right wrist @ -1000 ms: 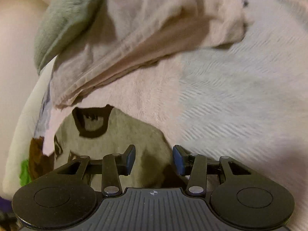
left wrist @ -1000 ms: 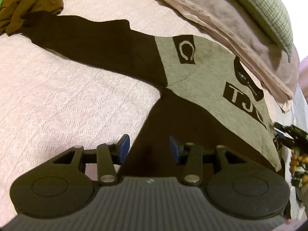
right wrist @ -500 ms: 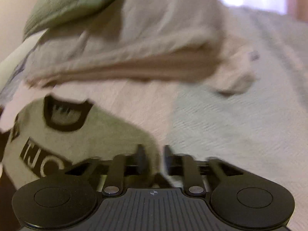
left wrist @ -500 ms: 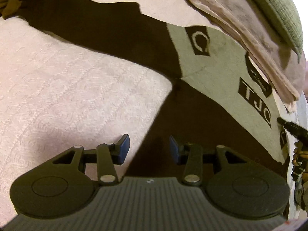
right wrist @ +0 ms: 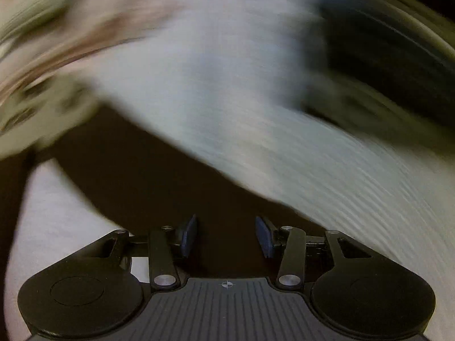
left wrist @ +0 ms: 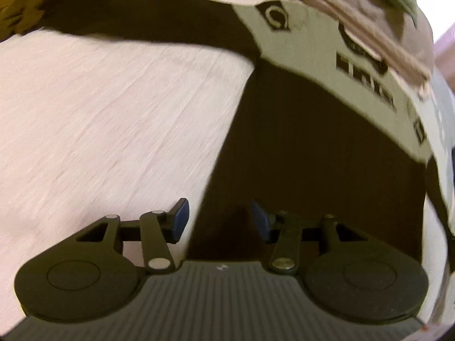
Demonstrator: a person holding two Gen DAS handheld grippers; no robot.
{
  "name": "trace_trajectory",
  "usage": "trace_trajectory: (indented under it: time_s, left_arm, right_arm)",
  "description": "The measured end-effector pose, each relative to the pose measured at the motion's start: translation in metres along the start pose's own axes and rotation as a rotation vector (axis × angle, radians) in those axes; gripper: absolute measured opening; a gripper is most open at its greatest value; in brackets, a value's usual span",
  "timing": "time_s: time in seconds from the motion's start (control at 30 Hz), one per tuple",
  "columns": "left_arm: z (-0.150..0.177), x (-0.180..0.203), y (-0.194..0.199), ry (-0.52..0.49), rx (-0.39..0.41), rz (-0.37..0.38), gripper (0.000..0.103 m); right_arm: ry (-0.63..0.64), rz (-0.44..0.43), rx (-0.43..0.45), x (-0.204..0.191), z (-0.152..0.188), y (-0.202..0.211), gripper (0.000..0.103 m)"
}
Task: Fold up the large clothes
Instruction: 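Pull the sweater hem away from the collar with the right gripper and release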
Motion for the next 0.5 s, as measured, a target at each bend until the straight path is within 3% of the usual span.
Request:
trace_trajectory:
  time_s: [0.1,0.17,0.27,0.37,0.43,0.5]
  left_arm:
    - [0.030,-0.021,0.019,-0.004,-0.031,-0.031,0.050]
    - [0.046,-0.031,0.029,0.009,-0.037,-0.037,0.052]
    - [0.057,-0.028,0.039,-0.006,0.015,-0.045,0.052]
    - [0.049,0.000,0.033,-0.109,0.054,-0.014,0.050]
    - [0.037,0.026,0.022,-0.239,0.076,-0.013,0.047]
    - [0.025,0.051,0.009,-0.386,0.121,0.004,0.047]
  right_arm:
    - [-0.107,0.080,-0.046,0.024,0.028,0.036,0.042]
    - [-0.137,-0.021,-0.015,-0.010,0.040,0.058,0.042]
    - [-0.100,-0.211,-0.002,-0.102,0.060,0.077,0.042]
    - [0.046,-0.341,0.001,-0.213,0.070,0.077,0.042]
    - [0.150,-0.363,0.025,-0.281,0.070,0.070,0.042]
    - [0.259,-0.305,0.057,-0.337,0.069,0.059,0.042]
Point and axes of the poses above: each gripper's, at about its wrist camera, not at the fingertips, and y roughly against the way its jaws point, x to its right, z to its underside, the point moved 6 cm from there along -y, roughly the way its jaws point, and after that the axes turned 5 degrees about y, right-handed, at the moved point
